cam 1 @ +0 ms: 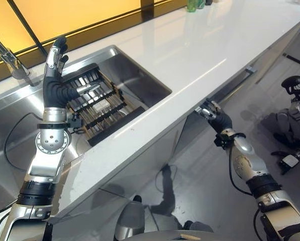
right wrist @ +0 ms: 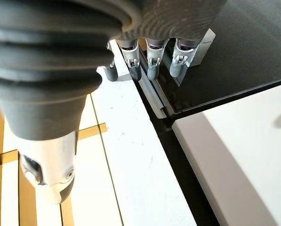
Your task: Pick up plates and place into dishwasher.
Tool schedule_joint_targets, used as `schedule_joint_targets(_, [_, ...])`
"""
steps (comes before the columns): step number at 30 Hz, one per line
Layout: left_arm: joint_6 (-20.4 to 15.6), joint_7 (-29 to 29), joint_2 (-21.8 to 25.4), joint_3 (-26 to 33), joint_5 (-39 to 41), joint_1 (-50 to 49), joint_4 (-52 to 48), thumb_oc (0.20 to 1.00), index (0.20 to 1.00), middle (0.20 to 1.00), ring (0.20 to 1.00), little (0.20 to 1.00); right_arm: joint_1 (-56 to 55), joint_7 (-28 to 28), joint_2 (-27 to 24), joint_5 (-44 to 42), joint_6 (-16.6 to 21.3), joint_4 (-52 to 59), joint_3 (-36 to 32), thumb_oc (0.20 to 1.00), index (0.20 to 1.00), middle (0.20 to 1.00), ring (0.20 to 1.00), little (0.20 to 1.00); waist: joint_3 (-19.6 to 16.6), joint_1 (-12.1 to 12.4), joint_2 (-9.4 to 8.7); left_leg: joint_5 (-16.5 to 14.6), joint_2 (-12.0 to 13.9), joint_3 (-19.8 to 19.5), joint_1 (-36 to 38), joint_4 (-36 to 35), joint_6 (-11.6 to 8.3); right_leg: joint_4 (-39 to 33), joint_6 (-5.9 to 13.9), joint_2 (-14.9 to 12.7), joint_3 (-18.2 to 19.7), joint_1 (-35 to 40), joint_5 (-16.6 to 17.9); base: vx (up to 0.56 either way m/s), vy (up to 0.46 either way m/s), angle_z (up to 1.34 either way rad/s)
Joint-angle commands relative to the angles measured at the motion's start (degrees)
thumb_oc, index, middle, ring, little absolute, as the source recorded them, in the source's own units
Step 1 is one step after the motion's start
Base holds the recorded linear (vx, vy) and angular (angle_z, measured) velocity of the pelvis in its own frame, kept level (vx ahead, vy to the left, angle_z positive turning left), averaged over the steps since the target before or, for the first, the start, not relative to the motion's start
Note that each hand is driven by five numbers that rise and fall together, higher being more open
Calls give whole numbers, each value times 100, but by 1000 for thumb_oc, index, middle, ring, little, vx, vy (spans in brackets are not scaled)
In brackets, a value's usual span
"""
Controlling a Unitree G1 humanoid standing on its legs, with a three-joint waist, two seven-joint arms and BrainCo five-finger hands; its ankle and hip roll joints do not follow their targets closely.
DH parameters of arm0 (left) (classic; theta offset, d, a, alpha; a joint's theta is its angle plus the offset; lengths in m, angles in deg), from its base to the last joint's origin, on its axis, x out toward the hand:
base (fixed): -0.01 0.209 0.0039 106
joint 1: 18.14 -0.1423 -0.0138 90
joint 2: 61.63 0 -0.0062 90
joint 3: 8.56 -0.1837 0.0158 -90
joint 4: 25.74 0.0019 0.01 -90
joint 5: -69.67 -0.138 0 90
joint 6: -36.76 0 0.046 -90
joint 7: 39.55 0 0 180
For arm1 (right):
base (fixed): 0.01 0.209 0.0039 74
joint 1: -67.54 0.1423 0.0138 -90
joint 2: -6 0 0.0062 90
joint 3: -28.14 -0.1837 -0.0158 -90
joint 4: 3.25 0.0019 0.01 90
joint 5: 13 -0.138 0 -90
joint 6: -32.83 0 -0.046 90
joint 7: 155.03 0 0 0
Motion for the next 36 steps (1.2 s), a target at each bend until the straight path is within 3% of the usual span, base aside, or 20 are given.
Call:
schedule_joint_targets(1, [-359,105,213,123,122,-130,-122,1000,1000,1000,1000,1000,590,22,272,341,521,759,-33,1000,1000,1000,1000,1000,-675,29,-315,-75,227,205,100,-261,18,-258,14,-327,152,213,180,-83,-31,-4])
schedule_joint_targets(9, [-317,17,55,44,-27,-188,-150,1000,1000,1000,1000,1000,-5,-855,285,1041,-149,1156,-75,1000,1000,1000,1000,1000,-762,-311,-265,138,490,360,327,-603,-108,-415,-64,-130,306,173,220,-74,-16,-7])
schedule_joint_targets(15, [-376,-169,0,90,-126,-363,-265,1000,1000,1000,1000,1000,-645,-1290,200,1290,-355,1770,-291,1000,1000,1000,1000,1000,-804,-582,-207,350,699,516,497,-976,-192,-565,-95,2,413,120,276,-126,-22,-17])
schedule_joint_targets(21, [-377,-400,-118,122,-83,-417,-288,1000,1000,1000,1000,1000,-702,-1641,19,1690,-226,2545,-485,1000,1000,1000,1000,1000,-862,-775,-134,597,919,667,584,-1257,-311,-739,-145,132,469,120,331,-95,-31,-22])
schedule_joint_targets(27, [-420,-561,-277,282,-139,-586,-287,1000,1000,1000,1000,1000,-491,-1762,-245,2031,-244,3295,-611,1000,1000,1000,1000,1000,-847,-778,-108,836,1127,736,450,-1355,-465,-924,-201,197,462,145,394,-55,-11,-1])
schedule_joint_targets(30, [-389,-623,-387,384,-10,-652,-293,1000,1000,1000,1000,1000,-371,-1620,-355,2107,-262,3593,-628,1000,1000,1000,1000,1000,-816,-752,-103,859,1041,783,271,-1048,-475,-911,-270,225,372,146,375,-37,37,3])
schedule_joint_targets(32, [-294,-575,-490,367,152,-579,-296,1000,1000,1000,1000,1000,-368,-1632,-389,2230,-214,3723,-617,1000,1000,1000,1000,1000,-815,-814,-127,785,933,1266,90,-604,-431,-858,-314,181,123,168,357,-42,65,25])
schedule_joint_targets(33, [-281,-522,-578,291,226,-492,-250,1000,1000,1000,1000,1000,-366,-1734,-405,2307,-173,3770,-583,1000,1000,1000,1000,1000,-813,-876,-140,812,982,1763,-8,-382,-409,-824,-340,136,-92,212,342,-24,110,62])
schedule_joint_targets(34, [-297,-492,-625,243,319,-457,-207,1000,1000,1000,1000,1000,-357,-1750,-427,2327,-76,3762,-545,1000,1000,1000,1000,1000,-817,-898,-163,725,978,1929,-18,-312,-349,-774,-336,83,-178,212,332,16,159,92])
schedule_joint_targets(35, [-331,-507,-657,207,316,-463,-184,1000,1000,1000,1000,1000,-346,-1719,-422,2336,-13,3768,-519,1000,1000,1000,1000,1000,-809,-857,-176,746,921,1740,-79,-241,-353,-736,-327,57,-139,214,322,53,165,97])
schedule_joint_targets(36, [-395,-561,-672,173,282,-461,-166,1000,1000,1000,1000,1000,-281,-1725,-432,2313,21,3751,-465,1000,1000,1000,1000,1000,-804,-809,-227,505,751,1522,-74,-261,-282,-720,-297,2,-54,190,347,115,181,76])
